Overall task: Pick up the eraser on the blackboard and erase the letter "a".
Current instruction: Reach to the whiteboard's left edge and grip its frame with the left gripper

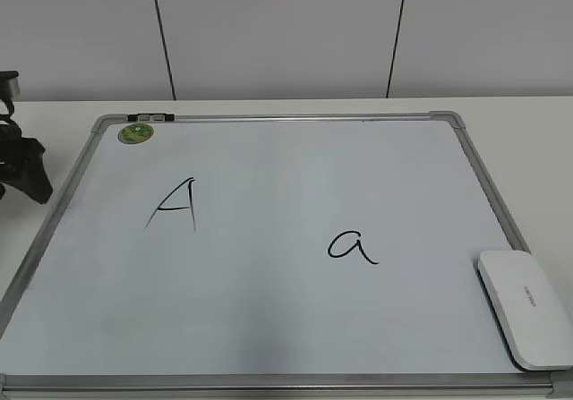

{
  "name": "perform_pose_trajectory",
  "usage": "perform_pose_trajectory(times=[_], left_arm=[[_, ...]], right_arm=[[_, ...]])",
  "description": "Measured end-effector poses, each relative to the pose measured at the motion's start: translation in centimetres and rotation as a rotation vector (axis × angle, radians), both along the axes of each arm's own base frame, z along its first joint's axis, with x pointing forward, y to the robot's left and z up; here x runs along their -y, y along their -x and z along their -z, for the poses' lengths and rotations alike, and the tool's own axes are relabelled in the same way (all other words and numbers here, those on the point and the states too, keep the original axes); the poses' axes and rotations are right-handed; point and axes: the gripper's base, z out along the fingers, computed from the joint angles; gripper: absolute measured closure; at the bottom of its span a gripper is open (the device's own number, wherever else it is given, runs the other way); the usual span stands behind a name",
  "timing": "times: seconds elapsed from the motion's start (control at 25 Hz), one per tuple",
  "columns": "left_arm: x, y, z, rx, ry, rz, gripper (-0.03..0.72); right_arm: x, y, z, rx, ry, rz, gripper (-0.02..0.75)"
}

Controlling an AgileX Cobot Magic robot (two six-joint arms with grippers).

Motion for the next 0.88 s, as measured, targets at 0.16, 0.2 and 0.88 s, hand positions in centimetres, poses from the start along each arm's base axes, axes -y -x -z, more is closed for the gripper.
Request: perform_pose_trajectory(times=[0.16, 0.2, 0.88], left_arm=[[-0.8, -1.7, 1.6, -0.051, 0.057, -0.013, 0.161], [-1.0, -1.9, 1.9, -0.066, 0.078, -0.012, 0.175], [-1.4, -3.5, 2.6, -0.088, 0.149, 0.01, 0.374]], right_arm=[[0.0, 0.0, 0.0, 0.0, 0.0, 0.0, 0.151], [0.0, 0.0, 0.0, 0.0, 0.0, 0.0, 0.151], [0.0, 0.0, 0.0, -0.002, 0.0, 0.0, 0.151]])
